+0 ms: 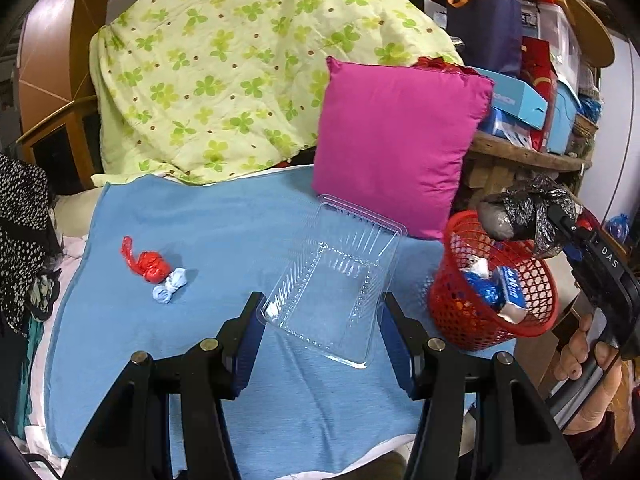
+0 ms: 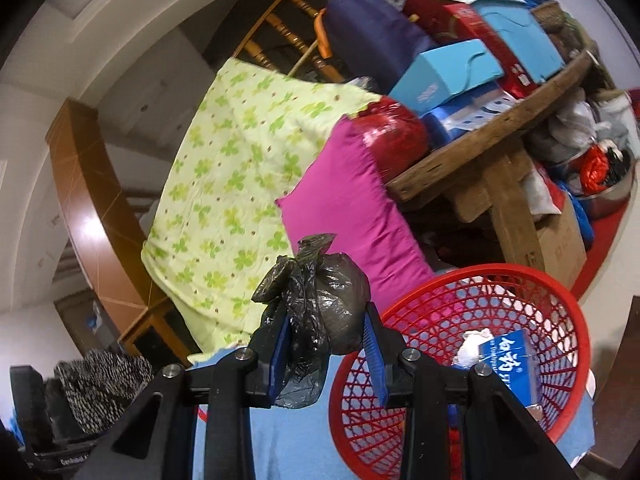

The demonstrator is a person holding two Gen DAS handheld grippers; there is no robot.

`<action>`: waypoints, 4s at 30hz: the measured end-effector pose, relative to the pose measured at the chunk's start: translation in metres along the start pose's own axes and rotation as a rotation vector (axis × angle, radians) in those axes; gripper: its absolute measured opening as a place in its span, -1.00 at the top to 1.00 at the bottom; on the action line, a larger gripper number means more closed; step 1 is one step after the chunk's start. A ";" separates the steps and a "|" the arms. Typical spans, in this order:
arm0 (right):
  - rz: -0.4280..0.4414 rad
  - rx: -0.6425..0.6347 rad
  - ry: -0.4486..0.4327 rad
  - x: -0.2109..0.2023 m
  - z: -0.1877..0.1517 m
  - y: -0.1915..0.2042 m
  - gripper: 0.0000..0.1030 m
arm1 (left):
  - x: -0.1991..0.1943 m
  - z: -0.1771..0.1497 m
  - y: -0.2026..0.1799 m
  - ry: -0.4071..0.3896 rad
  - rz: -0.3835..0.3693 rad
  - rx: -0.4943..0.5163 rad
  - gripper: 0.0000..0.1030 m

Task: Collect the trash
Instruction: 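Carry the clear tray and black bag over the red basket, then lower the tray into the basket and open both tools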

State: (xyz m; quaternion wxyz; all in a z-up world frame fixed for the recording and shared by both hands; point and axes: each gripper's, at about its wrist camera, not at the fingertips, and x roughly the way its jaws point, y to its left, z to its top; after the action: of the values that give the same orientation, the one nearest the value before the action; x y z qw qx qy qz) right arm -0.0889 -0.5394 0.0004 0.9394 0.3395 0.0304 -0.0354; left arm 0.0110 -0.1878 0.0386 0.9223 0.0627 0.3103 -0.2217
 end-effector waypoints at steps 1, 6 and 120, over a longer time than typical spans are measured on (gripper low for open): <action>0.003 0.012 -0.004 -0.002 0.001 -0.003 0.30 | -0.001 0.001 -0.004 -0.001 -0.002 0.007 -0.14; 0.002 0.030 -0.023 -0.010 0.007 -0.013 0.30 | -0.005 0.006 -0.023 -0.009 -0.004 0.040 -0.14; -0.197 -0.018 -0.098 -0.022 0.011 -0.027 0.24 | 0.066 0.004 -0.098 0.069 -0.223 0.064 -0.36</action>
State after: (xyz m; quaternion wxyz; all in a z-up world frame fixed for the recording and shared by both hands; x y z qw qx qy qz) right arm -0.1132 -0.5661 -0.0064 0.9348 0.3241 0.0182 -0.1438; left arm 0.0162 -0.3006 0.0041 0.8782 0.0647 0.3398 -0.3305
